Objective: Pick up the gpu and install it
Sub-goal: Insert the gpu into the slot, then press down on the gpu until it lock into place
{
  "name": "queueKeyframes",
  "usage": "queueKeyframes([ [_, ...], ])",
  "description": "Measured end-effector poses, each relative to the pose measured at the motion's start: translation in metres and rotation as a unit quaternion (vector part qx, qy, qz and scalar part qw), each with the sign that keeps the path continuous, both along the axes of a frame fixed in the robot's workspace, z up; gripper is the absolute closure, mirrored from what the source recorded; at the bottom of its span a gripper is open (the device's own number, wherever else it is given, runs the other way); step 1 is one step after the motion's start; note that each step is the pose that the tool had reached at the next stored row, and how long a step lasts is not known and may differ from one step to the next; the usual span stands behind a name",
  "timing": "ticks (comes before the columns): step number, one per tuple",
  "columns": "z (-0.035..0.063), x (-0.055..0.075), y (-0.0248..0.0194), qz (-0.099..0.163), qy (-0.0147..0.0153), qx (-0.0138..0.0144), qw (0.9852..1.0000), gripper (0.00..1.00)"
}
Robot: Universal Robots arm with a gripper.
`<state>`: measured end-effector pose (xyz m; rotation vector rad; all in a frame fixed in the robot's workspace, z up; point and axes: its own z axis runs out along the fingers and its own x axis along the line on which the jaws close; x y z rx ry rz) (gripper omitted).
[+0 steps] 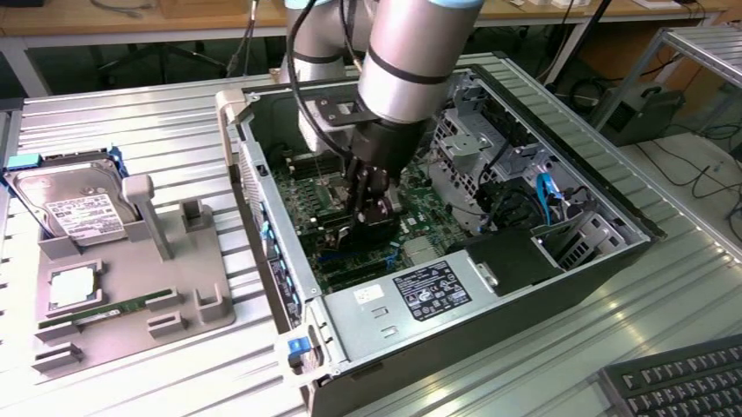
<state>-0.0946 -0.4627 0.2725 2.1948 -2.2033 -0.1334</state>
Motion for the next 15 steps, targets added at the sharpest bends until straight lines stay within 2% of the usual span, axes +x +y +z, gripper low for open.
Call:
queueKeyframes([
  [1, 0.0179, -0.003, 0.0014, 0.001, -0.0093, 0.0001, 1.0000, 0.87],
  [2, 0.0107, -0.012, 0.0031, 0.003, -0.0156, 0.0000, 0.9999, 0.87],
  [5, 0.0107, -0.012, 0.0031, 0.003, -0.0156, -0.0001, 0.9999, 0.87],
  [8, 0.0073, -0.012, 0.0079, 0.003, -0.0157, 0.0000, 0.9999, 0.87],
  [12, 0.0007, -0.011, 0.0087, 0.003, -0.0157, 0.0000, 0.9999, 0.87],
  [15, -0.0045, -0.011, 0.0085, 0.003, -0.0151, -0.0010, 0.9999, 0.87],
])
